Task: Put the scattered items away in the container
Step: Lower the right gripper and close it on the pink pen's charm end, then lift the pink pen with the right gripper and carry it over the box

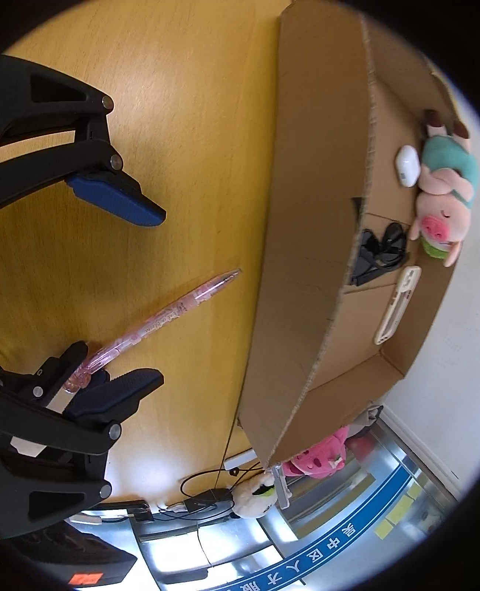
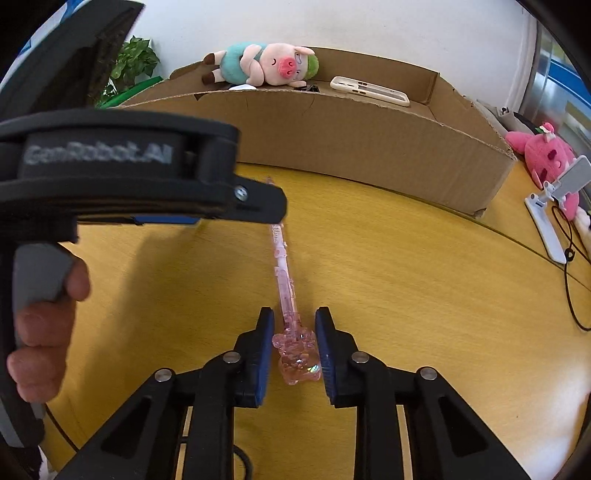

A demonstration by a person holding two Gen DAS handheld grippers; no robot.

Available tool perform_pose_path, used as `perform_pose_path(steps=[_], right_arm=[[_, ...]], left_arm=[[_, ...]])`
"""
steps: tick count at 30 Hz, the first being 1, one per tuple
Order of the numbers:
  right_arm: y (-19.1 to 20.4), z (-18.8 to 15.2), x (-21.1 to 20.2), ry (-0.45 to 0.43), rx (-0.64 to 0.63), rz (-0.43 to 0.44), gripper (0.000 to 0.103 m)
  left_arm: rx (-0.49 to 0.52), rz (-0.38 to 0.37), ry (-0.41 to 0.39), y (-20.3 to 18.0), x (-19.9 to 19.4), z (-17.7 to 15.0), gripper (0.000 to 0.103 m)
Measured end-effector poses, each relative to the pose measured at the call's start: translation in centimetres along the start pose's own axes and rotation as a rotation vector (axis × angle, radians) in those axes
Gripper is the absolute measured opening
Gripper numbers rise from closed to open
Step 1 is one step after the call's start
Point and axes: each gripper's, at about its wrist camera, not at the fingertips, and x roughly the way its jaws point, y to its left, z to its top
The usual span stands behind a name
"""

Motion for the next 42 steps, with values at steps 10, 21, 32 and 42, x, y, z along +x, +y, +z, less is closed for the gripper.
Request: perform_pose_path(steps=[10, 21, 32, 42], right_arm=[[0.7, -0.5, -1.3, -0.051, 0.078, 0.141, 0.023], [1.8, 0.0, -2.8, -0.088, 0.058, 0.177, 0.023], [2.7, 1.0, -4.5, -0.153, 0.041, 0.209, 0.022], [4.9, 4.2, -6.4, -0.219, 0.005, 0.271, 0.023]], left_arm=[[0.037, -0.013, 0.038, -1.5, 1.3, -0.1, 0.040], [-0.004, -0.031, -0.028, -1.0, -1.6, -0.2, 0.014], [0.040, -0.040, -0.137, -2.7, -6.9, 0.8, 0.010], [0.093, -0.010, -0.223, -3.1, -11.4, 3.5, 0.009]])
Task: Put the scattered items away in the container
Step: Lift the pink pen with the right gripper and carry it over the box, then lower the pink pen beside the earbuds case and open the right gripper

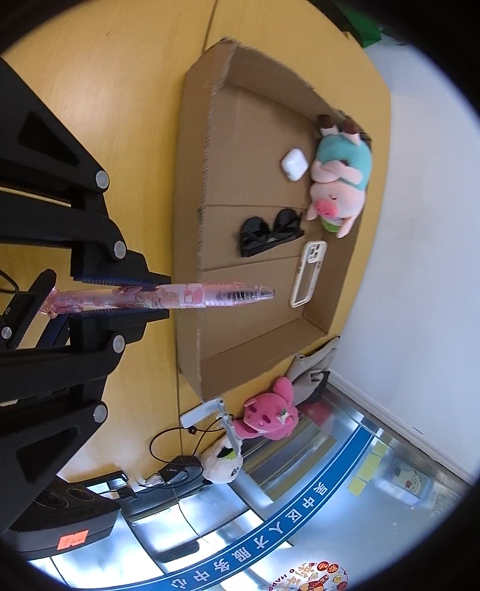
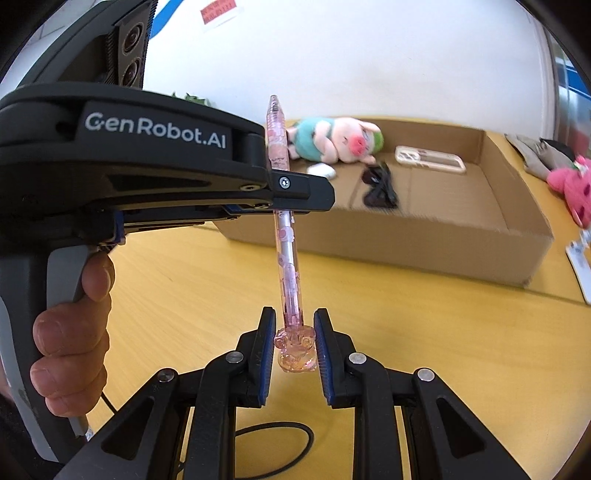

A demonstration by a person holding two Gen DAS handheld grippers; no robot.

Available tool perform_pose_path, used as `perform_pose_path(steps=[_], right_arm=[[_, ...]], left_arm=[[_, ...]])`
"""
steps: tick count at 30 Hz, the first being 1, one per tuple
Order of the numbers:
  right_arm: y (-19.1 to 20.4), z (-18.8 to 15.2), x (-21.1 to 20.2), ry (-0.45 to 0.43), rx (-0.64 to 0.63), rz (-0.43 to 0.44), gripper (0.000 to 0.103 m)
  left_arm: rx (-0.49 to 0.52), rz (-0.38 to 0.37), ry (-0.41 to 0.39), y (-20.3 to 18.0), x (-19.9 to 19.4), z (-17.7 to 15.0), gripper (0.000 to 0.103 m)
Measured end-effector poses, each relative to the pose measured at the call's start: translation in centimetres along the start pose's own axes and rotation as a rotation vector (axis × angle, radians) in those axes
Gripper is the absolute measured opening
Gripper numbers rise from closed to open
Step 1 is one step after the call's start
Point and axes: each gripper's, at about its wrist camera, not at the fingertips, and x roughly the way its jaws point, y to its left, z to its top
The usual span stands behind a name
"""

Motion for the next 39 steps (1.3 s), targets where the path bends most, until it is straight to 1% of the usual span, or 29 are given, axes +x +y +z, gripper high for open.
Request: perform_pose_path(steps=[4, 6, 9, 13, 18, 22, 27, 30, 33, 36, 39], right_arm=[[0.1, 3.4, 0.7, -0.019, 0.004, 0.052, 0.023], [-0.2, 5.4, 1.4, -0.022, 0.008, 0.067, 0.023], [-1.0, 8.4, 2.7, -0.003, 0.040, 0.103, 0.023], [-2.6, 12.0, 5.7, 0.051, 0.112, 0.153, 0.023], [-5.1, 14.9, 10.6, 0.151, 0.232, 0.201, 0.023], [-7.0, 15.3, 14.5, 0.223, 0.318, 0.213, 0.022], [-8.6, 14.7, 18.3, 0.323, 0.405, 0.199, 0.022], [-9.2, 14.2, 19.8, 0.374, 0.435, 0.184, 0.022], [-9.5, 14.0, 20.6, 0.405, 0.444, 0.151, 0.022], [-9.5, 13.8, 21.2, 0.429, 0.443, 0.111, 0.022], [-9.7, 13.7, 22.0, 0.449, 0.460, 0.099, 0.022]], left_arm=[[0.036, 0.016, -0.012, 0.4, -0.9, 3.4, 0.009], [0.062, 0.021, -0.007, 0.6, -0.7, 5.4, 0.009], [0.081, 0.033, 0.010, 1.5, 0.3, 8.7, 0.009], [0.091, 0.063, 0.054, 2.9, 2.7, 12.1, 0.009], [0.100, 0.093, 0.149, 5.0, 7.2, 15.1, 0.008], [0.112, 0.122, 0.233, 6.5, 10.8, 16.0, 0.008], [0.082, 0.147, 0.330, 8.5, 14.9, 15.5, 0.008], [0.058, 0.152, 0.379, 9.5, 16.7, 15.1, 0.009], [0.050, 0.157, 0.416, 10.0, 18.1, 14.9, 0.010], [0.046, 0.162, 0.440, 10.3, 19.1, 14.7, 0.010], [0.034, 0.175, 0.462, 11.2, 20.0, 14.7, 0.010]])
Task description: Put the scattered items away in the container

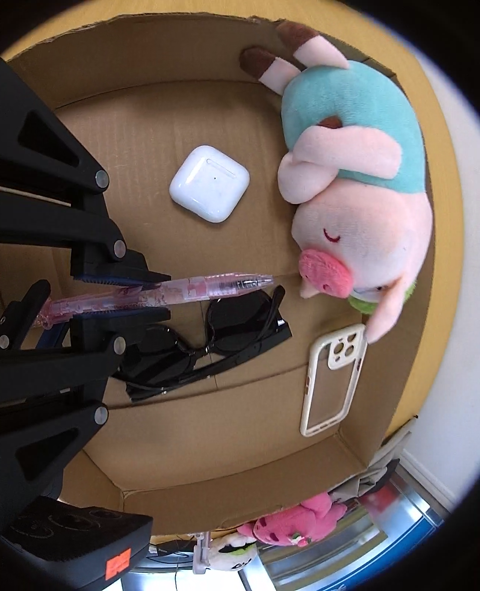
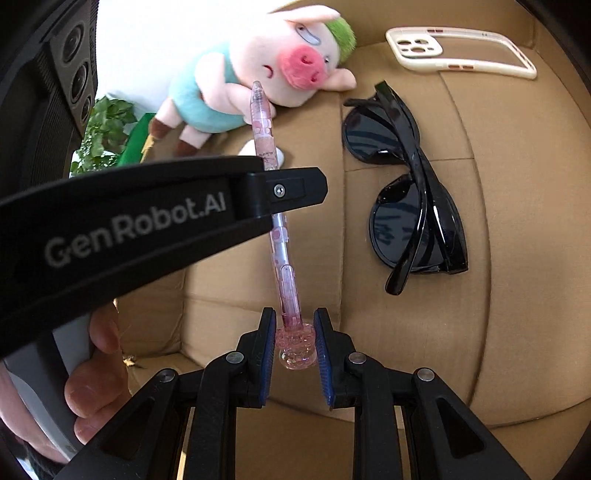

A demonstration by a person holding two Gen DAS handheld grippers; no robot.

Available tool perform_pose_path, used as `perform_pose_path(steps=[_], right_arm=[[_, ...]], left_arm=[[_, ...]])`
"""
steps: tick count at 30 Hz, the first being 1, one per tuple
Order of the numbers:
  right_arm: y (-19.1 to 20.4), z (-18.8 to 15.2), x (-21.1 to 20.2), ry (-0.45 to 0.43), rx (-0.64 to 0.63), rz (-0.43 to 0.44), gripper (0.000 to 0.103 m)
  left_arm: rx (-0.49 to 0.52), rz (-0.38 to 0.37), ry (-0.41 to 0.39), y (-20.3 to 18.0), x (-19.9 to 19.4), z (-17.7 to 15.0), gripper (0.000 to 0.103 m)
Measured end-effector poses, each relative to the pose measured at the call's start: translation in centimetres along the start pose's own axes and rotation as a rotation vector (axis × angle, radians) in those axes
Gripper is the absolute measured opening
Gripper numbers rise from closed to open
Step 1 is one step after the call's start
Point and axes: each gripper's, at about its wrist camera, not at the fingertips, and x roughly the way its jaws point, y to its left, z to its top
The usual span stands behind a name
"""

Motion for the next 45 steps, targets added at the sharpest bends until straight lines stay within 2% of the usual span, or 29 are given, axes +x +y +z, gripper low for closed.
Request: perform_pose_path(steps=[4, 12, 14, 16, 18, 20, 22, 24, 25, 29, 31, 32, 34, 36, 38, 41, 45], right_arm=[[0.3, 0.1, 0.5, 0.016, 0.010, 0.005, 0.023], [0.6, -0.1, 0.6, 0.013, 0.009, 0.016, 0.024], [0.8, -0.2, 0.5, 0.014, -0.011, 0.012, 0.025], [1.0, -0.4, 0.5, 0.016, -0.017, 0.013, 0.029], [1.1, -0.6, 0.2, 0.007, -0.017, 0.004, 0.034], [1.1, -0.9, -0.1, -0.005, -0.017, -0.006, 0.042], [1.0, -1.2, -0.5, -0.019, -0.010, -0.017, 0.059], [0.9, -1.6, -1.1, -0.038, -0.004, -0.016, 0.067], [1.0, -1.9, -1.4, -0.043, -0.005, -0.015, 0.067], [1.1, -3.4, -3.3, -0.081, -0.055, -0.026, 0.072], [0.8, -3.7, -4.7, -0.121, -0.096, -0.058, 0.085], [1.4, -3.9, -5.6, -0.140, -0.120, -0.077, 0.089], [2.4, -4.7, -7.2, -0.181, -0.179, -0.118, 0.096], [2.8, -6.1, -8.7, -0.230, -0.252, -0.176, 0.098], [3.6, -7.0, -9.6, -0.283, -0.310, -0.238, 0.101], [3.7, -8.0, -10.6, -0.349, -0.349, -0.280, 0.102], [3.3, -9.4, -12.5, -0.422, -0.368, -0.309, 0.102]], left_arm=[[0.004, 0.030, 0.028, 0.5, 1.3, 0.1, 0.011], [0.028, 0.030, 0.018, 0.5, 1.4, 0.4, 0.011], [0.034, 0.090, -0.001, 0.4, 1.3, 0.4, 0.012], [0.048, 0.143, -0.006, 0.2, 1.2, 0.2, 0.017], [0.049, 0.142, -0.015, 0.2, 0.8, 0.0, 0.022], [0.045, 0.142, -0.035, 0.3, 0.1, -0.2, 0.024], [0.041, 0.143, -0.050, 0.5, -0.6, -0.3, 0.024], [0.038, 0.150, -0.065, 0.5, -1.5, -0.6, 0.024], [0.038, 0.156, -0.074, 0.6, -2.0, -0.8, 0.024], [0.039, 0.183, -0.167, 0.5, -4.9, -2.1, 0.024], [0.042, 0.174, -0.226, 0.2, -6.9, -2.8, 0.024], [0.042, 0.166, -0.259, -0.1, -8.0, -3.6, 0.025], [0.044, 0.170, -0.330, -0.5, -10.2, -5.1, 0.037], [0.053, 0.201, -0.416, -0.9, -12.4, -7.2, 0.068], [0.069, 0.197, -0.512, -1.3, -14.5, -9.4, 0.079], [0.075, 0.175, -0.575, -2.5, -15.4, -11.2, 0.080], [0.042, 0.215, -0.623, -3.8, -15.4, -13.6, 0.080]])
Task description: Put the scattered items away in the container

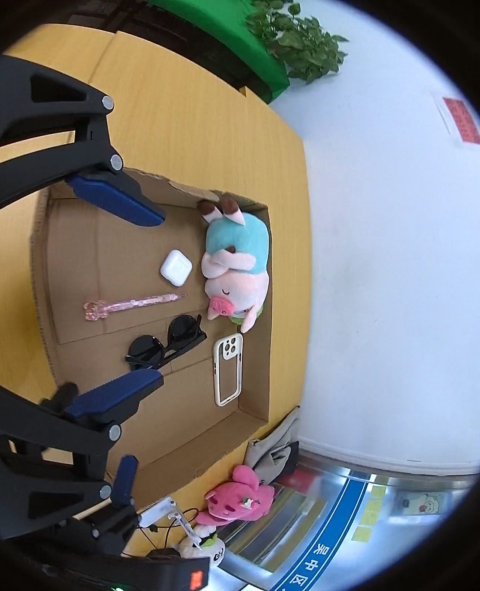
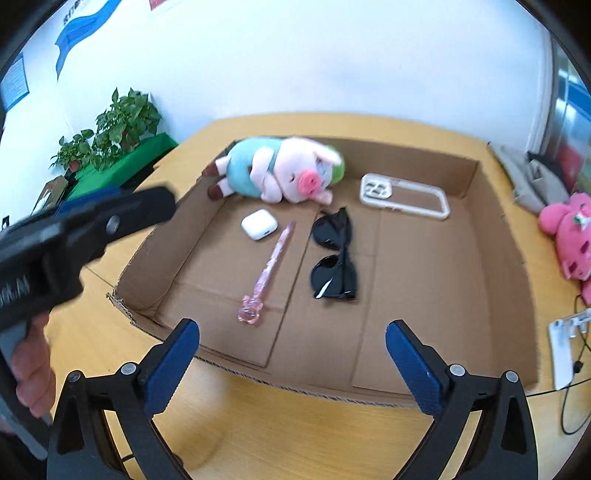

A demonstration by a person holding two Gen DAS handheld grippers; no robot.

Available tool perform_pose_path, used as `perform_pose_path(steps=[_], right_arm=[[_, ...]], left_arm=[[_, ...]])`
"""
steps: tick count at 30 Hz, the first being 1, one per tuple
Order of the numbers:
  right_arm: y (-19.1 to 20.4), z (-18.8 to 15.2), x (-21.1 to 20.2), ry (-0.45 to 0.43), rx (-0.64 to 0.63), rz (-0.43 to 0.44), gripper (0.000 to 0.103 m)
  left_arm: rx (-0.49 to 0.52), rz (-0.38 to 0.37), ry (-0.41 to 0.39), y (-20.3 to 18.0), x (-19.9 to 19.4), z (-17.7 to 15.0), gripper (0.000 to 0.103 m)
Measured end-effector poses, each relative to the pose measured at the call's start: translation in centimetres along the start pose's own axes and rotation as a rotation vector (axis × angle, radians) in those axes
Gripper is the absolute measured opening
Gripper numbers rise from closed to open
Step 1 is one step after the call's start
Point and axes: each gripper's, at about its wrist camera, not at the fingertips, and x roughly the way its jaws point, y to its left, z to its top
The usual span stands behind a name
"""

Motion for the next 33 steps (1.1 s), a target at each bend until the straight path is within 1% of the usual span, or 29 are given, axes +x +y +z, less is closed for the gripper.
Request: perform_pose_path(steps=[5, 7, 10, 12, 16, 21, 33], right_arm=[[-0.7, -1.6, -1.8, -0.062, 0.008, -0.058, 0.103], [-1.2, -2.3, -2.4, -0.081, 0.022, -0.066, 0.103], [-2.0, -2.7, -2.7, -0.093, 0.053, -0.058, 0.103], [-2.2, -2.8, -2.7, -0.097, 0.045, -0.085, 0.103], [-2.6, -3.2, -2.7, -0.099, 0.032, -0.106, 0.103], [-3.3, -3.7, -2.3, -0.084, 0.054, -0.087, 0.103], [-3.6, -4.2, -2.0, -0.069, 0.060, -0.101, 0.103]], left_arm=[[-0.006, 0.067, -0.021, -1.0, -1.6, -2.8, 0.080], [-0.012, 0.086, -0.027, -1.4, -2.1, -3.9, 0.080], [-0.071, 0.098, -0.034, -1.7, -2.3, -5.2, 0.080], [-0.095, 0.099, -0.033, -1.9, -2.5, -5.7, 0.080], [-0.086, 0.114, -0.033, -2.3, -2.6, -6.2, 0.080], [-0.067, 0.126, -0.031, -2.9, -2.7, -6.6, 0.080], [-0.045, 0.140, -0.035, -3.0, -2.5, -7.0, 0.080]])
